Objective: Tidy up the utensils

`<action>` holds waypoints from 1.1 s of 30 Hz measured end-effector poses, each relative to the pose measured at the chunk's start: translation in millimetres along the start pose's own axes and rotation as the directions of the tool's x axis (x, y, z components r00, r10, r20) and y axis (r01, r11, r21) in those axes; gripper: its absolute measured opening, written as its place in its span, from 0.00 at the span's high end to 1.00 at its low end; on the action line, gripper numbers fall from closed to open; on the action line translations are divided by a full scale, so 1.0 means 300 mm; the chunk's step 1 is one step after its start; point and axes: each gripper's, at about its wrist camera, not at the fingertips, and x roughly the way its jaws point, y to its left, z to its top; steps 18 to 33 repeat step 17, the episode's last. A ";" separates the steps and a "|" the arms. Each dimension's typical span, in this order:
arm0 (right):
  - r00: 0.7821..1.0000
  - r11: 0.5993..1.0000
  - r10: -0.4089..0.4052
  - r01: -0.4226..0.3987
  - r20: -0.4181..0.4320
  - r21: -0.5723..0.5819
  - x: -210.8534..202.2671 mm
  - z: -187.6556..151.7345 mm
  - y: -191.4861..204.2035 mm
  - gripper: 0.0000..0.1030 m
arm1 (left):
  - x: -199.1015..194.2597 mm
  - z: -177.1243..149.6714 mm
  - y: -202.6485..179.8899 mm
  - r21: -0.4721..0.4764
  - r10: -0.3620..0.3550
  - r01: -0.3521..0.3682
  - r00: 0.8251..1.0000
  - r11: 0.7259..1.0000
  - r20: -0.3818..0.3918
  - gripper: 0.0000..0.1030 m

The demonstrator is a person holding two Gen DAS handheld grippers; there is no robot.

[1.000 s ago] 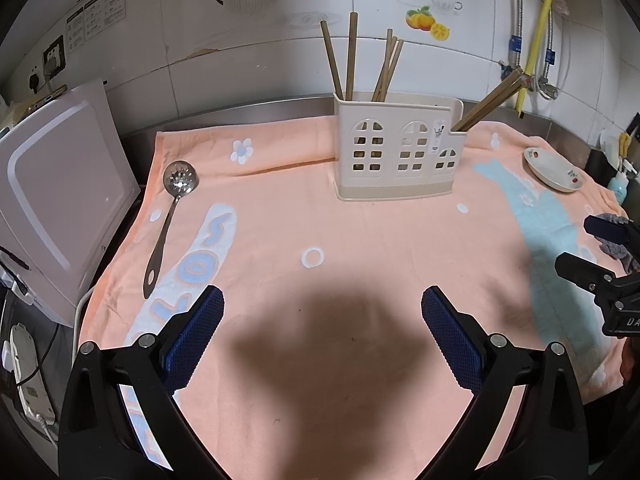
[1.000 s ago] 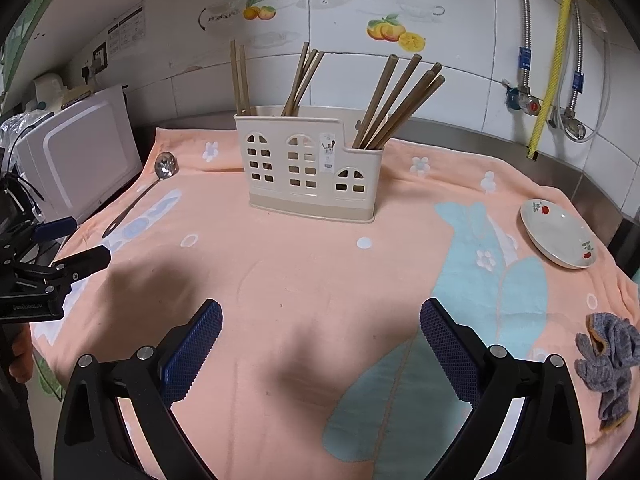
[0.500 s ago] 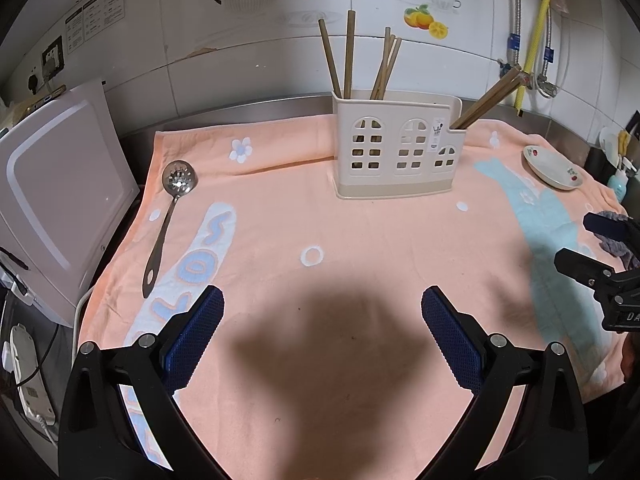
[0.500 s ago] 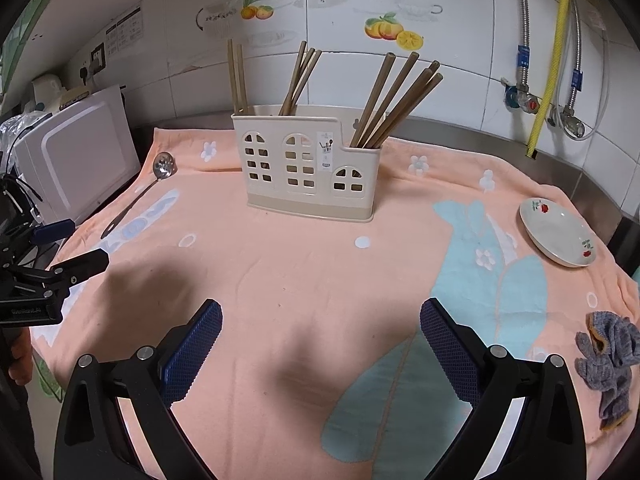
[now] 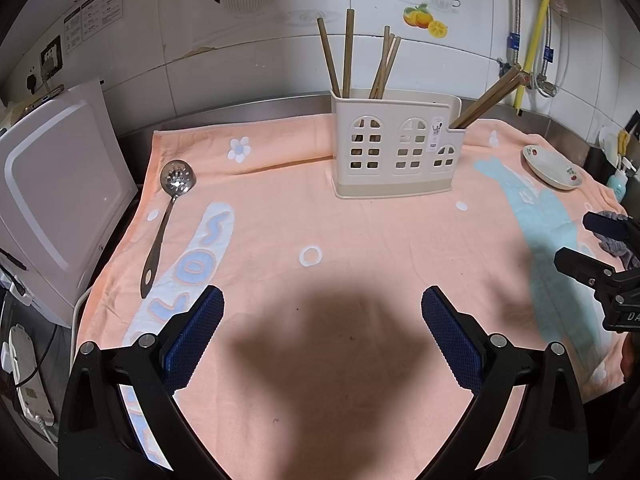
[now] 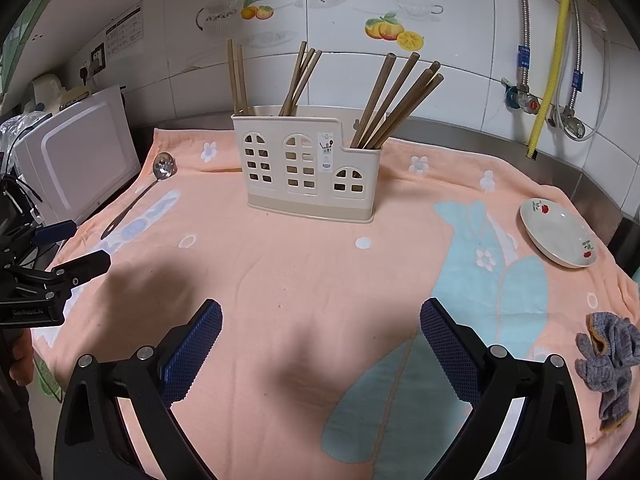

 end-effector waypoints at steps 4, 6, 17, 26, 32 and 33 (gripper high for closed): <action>1.000 1.000 0.000 0.000 -0.001 0.000 0.001 -0.001 -0.001 0.07 | -0.001 -0.002 -0.002 0.002 -0.005 0.005 1.000 1.000 0.001 0.05; 1.000 1.000 0.001 -0.001 -0.001 0.000 0.001 -0.001 -0.001 0.07 | -0.002 0.000 0.000 -0.002 0.002 -0.002 1.000 1.000 0.003 0.05; 1.000 1.000 0.001 -0.001 -0.003 -0.005 0.006 -0.003 0.003 0.07 | 0.002 0.007 0.010 -0.008 -0.018 0.018 1.000 1.000 0.000 0.05; 1.000 1.000 0.001 -0.001 -0.003 -0.005 0.006 -0.003 0.003 0.07 | 0.002 0.007 0.010 -0.008 -0.018 0.018 1.000 1.000 0.000 0.05; 1.000 1.000 0.001 -0.001 -0.003 -0.005 0.006 -0.003 0.003 0.07 | 0.002 0.007 0.010 -0.008 -0.018 0.018 1.000 1.000 0.000 0.05; 1.000 1.000 0.001 -0.001 -0.003 -0.005 0.006 -0.003 0.003 0.07 | 0.002 0.007 0.010 -0.008 -0.018 0.018 1.000 1.000 0.000 0.05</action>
